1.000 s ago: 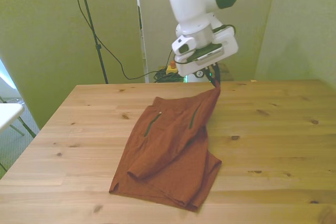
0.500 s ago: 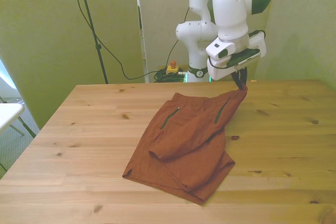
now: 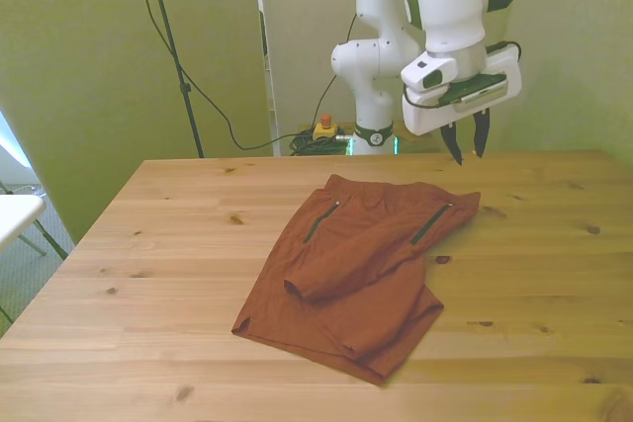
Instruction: Unfold the shorts
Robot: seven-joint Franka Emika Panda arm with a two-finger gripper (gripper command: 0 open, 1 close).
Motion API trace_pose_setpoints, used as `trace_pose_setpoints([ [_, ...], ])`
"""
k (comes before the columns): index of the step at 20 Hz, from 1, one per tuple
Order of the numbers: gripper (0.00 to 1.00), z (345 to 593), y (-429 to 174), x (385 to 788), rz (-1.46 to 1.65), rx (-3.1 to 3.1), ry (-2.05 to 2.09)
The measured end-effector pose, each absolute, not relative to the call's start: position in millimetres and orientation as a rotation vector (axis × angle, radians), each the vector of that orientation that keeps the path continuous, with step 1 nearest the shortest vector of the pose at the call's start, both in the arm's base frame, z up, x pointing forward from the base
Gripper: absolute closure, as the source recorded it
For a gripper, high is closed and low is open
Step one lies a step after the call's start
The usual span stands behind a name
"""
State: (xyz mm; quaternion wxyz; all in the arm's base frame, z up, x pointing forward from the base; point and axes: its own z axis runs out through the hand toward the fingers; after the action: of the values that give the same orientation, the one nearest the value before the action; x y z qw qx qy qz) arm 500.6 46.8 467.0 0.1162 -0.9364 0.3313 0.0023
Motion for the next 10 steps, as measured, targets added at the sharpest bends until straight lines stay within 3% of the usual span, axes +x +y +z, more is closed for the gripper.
trace_pose_setpoints([
  [3,0.0,469,2,525,-0.113,-2.717,1.166],
  [10,0.0,447,-134,583,-0.268,-2.586,1.673],
])
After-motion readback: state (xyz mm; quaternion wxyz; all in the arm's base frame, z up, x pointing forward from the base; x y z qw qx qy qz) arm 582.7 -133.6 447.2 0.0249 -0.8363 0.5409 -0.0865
